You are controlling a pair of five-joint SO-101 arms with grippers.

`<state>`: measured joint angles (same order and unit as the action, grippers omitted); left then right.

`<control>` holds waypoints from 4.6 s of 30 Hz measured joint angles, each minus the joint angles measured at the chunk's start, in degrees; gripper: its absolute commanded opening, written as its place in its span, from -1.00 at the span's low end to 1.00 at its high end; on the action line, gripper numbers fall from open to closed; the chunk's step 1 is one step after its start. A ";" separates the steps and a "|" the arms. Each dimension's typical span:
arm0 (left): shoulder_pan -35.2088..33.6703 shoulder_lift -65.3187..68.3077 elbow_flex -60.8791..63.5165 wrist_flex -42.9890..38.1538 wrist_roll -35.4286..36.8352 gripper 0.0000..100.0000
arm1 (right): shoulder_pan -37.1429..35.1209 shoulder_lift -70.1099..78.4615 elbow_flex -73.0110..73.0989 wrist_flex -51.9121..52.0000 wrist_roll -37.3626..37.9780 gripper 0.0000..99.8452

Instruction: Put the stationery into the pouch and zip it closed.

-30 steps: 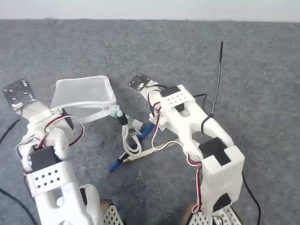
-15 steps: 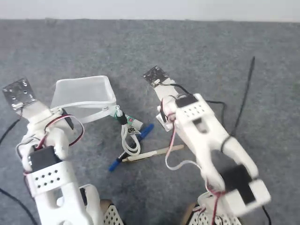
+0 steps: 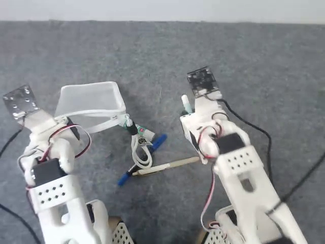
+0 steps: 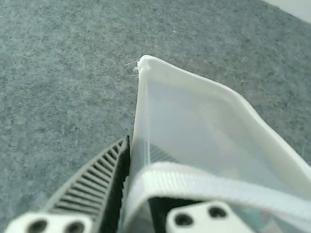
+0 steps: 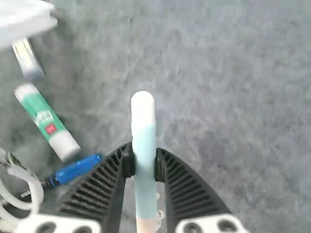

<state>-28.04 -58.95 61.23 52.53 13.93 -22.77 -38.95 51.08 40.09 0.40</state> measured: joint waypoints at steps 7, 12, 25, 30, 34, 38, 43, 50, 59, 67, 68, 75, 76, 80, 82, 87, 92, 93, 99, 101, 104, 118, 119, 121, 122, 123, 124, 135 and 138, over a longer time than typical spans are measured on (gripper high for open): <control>4.40 -0.18 -0.26 -0.62 -0.62 -0.98 | 2.99 -15.03 4.40 0.00 -3.43 -0.98; 8.35 -0.18 -4.92 0.18 -1.67 -0.98 | 4.13 -25.05 6.68 0.00 -3.43 -0.98; 16.44 17.58 -35.60 16.62 -2.99 -0.98 | 4.13 -38.51 4.22 0.00 -3.43 -0.98; 16.62 29.27 -47.30 21.27 -2.81 -0.98 | 3.96 -38.68 2.64 0.00 -3.43 -0.99; 17.58 34.55 -50.11 22.24 -0.70 -0.98 | 2.73 -38.68 2.64 0.00 -3.60 -0.99; 21.45 37.19 -52.48 23.21 0.00 -0.98 | -0.09 -38.68 2.64 -2.73 -3.60 -0.99; 24.18 41.85 -60.92 28.40 0.00 -0.98 | -2.29 -38.68 2.64 -10.90 -3.60 -0.99; 24.09 53.45 -75.60 37.71 0.00 -0.98 | -6.86 -38.68 2.64 -20.66 -3.60 -0.99; 23.91 59.78 -78.51 40.18 0.00 -0.98 | -16.70 -38.59 2.64 -29.63 0.53 -0.99; 23.91 59.78 -77.71 40.00 0.00 -0.98 | -17.67 -23.82 2.73 -45.19 1.85 -0.99; 23.56 59.78 -77.36 39.91 0.00 -0.98 | -17.41 -21.89 2.64 -46.95 1.85 -0.99; 21.01 59.78 -77.10 38.95 0.00 -0.98 | -15.82 -12.66 2.73 -50.64 1.85 -0.99; 20.92 59.78 -77.10 38.95 0.00 -0.98 | -15.82 -11.69 2.73 -50.64 1.85 -0.99; 20.92 59.78 -77.10 38.77 0.00 -0.98 | -15.82 -7.82 2.73 -50.64 1.85 -0.99; 20.92 59.78 -77.10 38.77 0.00 -0.98 | -15.82 -5.71 2.73 -50.64 1.85 -0.99; 20.57 59.78 -75.25 37.36 0.00 -0.98 | -15.82 -1.14 2.73 -50.64 1.85 -0.99; 20.57 59.78 -74.73 36.40 0.00 -0.98 | -15.82 -0.44 2.64 -50.64 6.95 -0.96; 20.57 59.78 -74.73 36.40 0.00 -0.98 | -15.91 -0.44 2.64 -50.29 8.26 -0.91; 20.31 59.78 -74.73 36.40 0.00 -0.98 | -15.65 -0.26 2.73 -43.34 10.46 -0.71; 20.31 59.78 -74.73 36.40 0.00 -0.98 | -15.82 -0.35 2.64 -41.49 10.46 -0.76; 20.31 59.78 -74.73 36.40 0.00 -0.98 | -15.91 -0.44 2.64 -40.26 10.46 -0.76; 20.22 59.69 -73.05 34.81 0.00 -0.98 | -19.96 -15.30 2.64 -23.82 10.46 -0.76; 20.04 59.69 -73.05 34.81 0.00 -0.98 | -19.96 -16.35 2.64 -22.68 10.46 -0.76; 19.34 59.69 -73.05 34.81 0.00 -0.98 | -19.96 -18.11 2.64 -20.48 10.46 -0.76; 18.81 59.69 -73.05 34.81 0.00 -0.98 | -19.96 -18.73 2.64 -19.25 10.46 -0.76; 18.37 59.69 -73.05 34.81 0.00 -0.98 | -20.04 -18.99 2.64 -18.20 10.46 -0.76; 17.76 59.69 -73.05 34.81 0.00 -0.98 | -20.13 -19.25 2.64 -17.05 9.93 -0.76; 8.79 59.78 -72.97 31.21 2.46 -0.98 | -20.13 -9.93 -10.81 3.87 5.19 -0.76; 7.03 59.78 -72.97 30.77 2.46 -0.98 | -20.22 -3.87 -14.51 7.74 5.10 -0.76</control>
<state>-21.01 0.84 -11.74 83.30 16.40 -42.99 -42.81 36.57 47.82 5.49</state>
